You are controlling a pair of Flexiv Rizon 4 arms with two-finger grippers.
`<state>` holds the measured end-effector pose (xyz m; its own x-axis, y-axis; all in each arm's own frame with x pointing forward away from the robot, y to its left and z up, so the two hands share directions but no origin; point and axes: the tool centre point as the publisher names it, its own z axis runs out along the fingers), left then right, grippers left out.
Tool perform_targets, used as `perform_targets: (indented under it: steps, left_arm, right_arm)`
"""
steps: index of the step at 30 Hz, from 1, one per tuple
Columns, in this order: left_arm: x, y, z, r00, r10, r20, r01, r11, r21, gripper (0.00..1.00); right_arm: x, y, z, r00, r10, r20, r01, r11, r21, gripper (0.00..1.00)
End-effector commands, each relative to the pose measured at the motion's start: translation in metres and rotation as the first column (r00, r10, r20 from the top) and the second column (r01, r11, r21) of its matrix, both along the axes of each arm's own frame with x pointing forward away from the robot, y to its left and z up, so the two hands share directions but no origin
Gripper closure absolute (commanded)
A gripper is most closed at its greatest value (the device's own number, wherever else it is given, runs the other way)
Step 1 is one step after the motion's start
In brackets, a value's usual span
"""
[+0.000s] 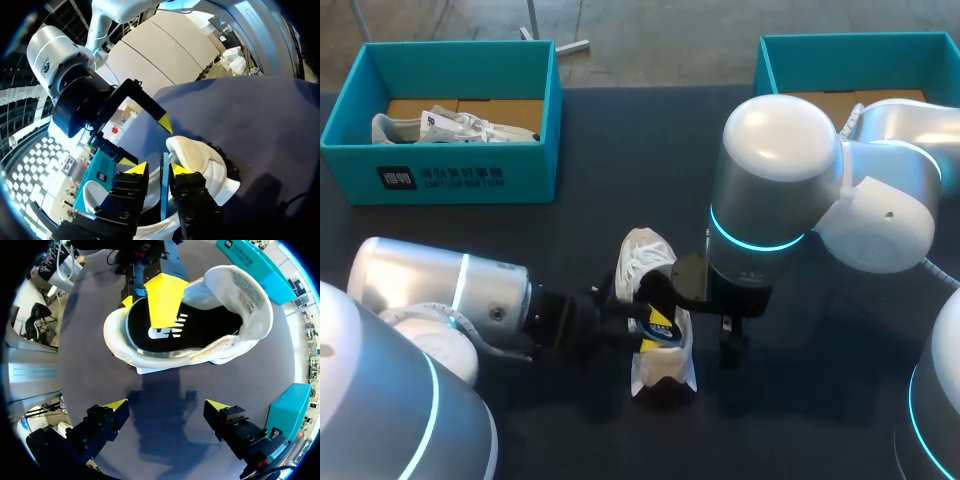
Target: Take the shoe out of the shoebox, open the shoe tongue, remove and reinsert the insole, then place the shoe into the shoebox
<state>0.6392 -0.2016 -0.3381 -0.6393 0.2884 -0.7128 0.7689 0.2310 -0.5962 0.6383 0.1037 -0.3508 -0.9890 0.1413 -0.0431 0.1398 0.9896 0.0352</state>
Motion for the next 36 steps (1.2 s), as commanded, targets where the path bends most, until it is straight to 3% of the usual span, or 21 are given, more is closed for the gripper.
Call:
perform_targets:
  steps: [1,2,26,36]
  left_arm:
    - [-0.003,0.003,0.002,1.0,-0.001,-0.004,0.001,1.0,0.019,0.94]
    - [-0.002,0.003,0.001,1.0,-0.001,-0.006,0.001,1.0,0.021,1.0]
    - [0.016,-0.005,-0.021,0.999,0.029,0.017,-0.03,0.996,0.082,1.0]
    - [0.018,-0.005,-0.026,0.998,0.046,0.031,-0.049,0.995,0.092,1.0]
  right_arm:
    - [0.0,0.001,-0.002,1.0,-0.001,0.001,0.001,1.0,0.001,0.0]
    - [0.0,0.001,-0.002,1.0,-0.001,0.001,0.001,1.0,0.001,0.0]
    - [0.002,0.007,0.006,0.997,0.047,0.059,-0.052,0.995,0.082,0.0]
    - [0.003,0.01,0.005,0.996,0.075,0.045,-0.08,0.991,0.106,0.0]
